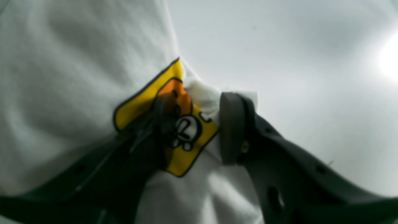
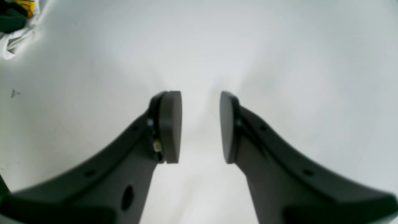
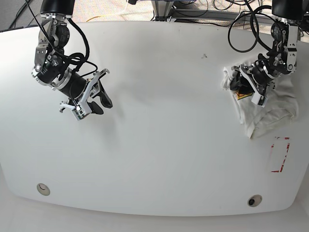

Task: Layout the t-shirt on the table in an organized manner, then fold the t-shirt properly
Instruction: 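Grasp the folded shirt with the left gripper and release the right, then carry the folded shirt with the left gripper to the table edge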

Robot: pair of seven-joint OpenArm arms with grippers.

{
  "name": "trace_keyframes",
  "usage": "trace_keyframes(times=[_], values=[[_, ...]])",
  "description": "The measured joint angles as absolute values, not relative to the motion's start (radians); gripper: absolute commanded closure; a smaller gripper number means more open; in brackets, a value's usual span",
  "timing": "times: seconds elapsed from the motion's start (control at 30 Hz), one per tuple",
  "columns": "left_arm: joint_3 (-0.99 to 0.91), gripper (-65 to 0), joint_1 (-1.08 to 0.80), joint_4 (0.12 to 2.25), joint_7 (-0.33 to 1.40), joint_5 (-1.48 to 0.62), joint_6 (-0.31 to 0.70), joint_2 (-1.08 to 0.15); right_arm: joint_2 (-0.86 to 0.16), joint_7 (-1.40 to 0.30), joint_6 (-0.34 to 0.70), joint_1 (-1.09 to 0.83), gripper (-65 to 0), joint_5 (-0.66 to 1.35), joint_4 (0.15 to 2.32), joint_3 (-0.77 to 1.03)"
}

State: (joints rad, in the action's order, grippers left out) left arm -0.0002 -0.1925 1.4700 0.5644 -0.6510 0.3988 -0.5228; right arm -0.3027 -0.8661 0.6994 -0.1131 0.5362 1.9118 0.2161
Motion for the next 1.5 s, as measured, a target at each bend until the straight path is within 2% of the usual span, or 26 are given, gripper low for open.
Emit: trace_keyframes(times=[0.23,0.43,0.57,0.7,1.0,1.27,1.5], values=[[-0.014,-21.7,-0.205,1.467,0.589,-0.639,0.484,-0.600,-0.307,-0.868,0.698,-0.113,-19.5,0.532,1.912,0.217],[-0.071,-21.7,-0.220,1.558,0.646,-0.606,0.529,-0.599,-0.307,-0.868,0.699,-0.113,-19.5,0.532,1.912,0.216],[-0.126,-21.7,-0.213,1.663,0.747,-0.611,0.535,-0.546,-0.307,-0.868,0.699,-0.113,-19.5,0.532,1.912,0.216],[-0.160,-21.7,-0.211,1.712,0.825,-0.619,0.536,-0.429,-0.307,-0.868,0.699,-0.113,-19.5,0.533,1.912,0.216],[-0.196,-21.7,-0.224,1.654,0.902,-0.535,0.530,-0.308,-0.307,-0.868,0.699,-0.113,-19.5,0.532,1.912,0.216],[-0.325,-21.7,-0.302,1.653,0.898,-0.498,0.548,-0.299,-0.308,-0.868,0.698,-0.113,-19.5,0.531,1.912,0.216],[-0.395,-21.7,-0.351,1.649,0.903,-0.476,0.541,-0.372,-0.307,-0.867,0.698,-0.113,-19.5,0.535,1.912,0.215]])
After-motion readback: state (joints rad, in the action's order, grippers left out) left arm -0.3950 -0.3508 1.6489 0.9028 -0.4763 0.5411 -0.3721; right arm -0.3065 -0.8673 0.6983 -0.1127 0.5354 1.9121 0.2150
